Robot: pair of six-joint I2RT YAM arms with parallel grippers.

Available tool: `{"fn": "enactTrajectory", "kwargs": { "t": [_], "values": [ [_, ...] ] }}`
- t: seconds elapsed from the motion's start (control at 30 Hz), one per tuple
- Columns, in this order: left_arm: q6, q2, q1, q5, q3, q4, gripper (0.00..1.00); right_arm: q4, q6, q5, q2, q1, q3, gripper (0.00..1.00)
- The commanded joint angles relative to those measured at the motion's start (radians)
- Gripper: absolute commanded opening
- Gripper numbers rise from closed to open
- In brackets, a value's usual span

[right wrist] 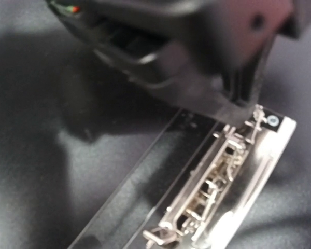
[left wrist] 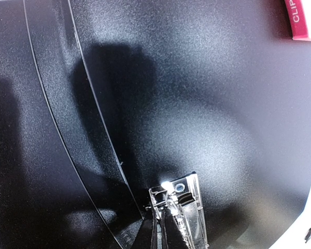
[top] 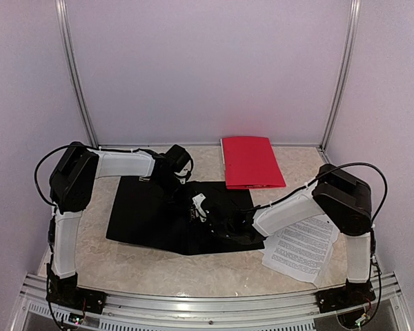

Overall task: Put the files into the folder
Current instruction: Open the spring clip on the folder at the center of the board.

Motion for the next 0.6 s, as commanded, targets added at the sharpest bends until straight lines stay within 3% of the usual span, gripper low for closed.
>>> {"fn": "enactTrajectory", "kwargs": {
  "t": [0.0,0.23,0.57],
  "values": [
    [-0.007,0.095,-0.011,0.029,-0.045,-0.082,0.03,-0.020,-0.087,-0.022,-0.025,0.009,0.019,0.32],
    [-0.009,0.091,-0.011,0.031,-0.051,-0.079,0.03,-0.089,-0.234,0.003,-0.019,0.009,0.060,0.36],
    [-0.006,0.095,-0.008,0.062,-0.042,-0.076,0.03,-0.173,-0.521,-0.080,-0.068,0.006,0.061,0.30]
  ]
}}
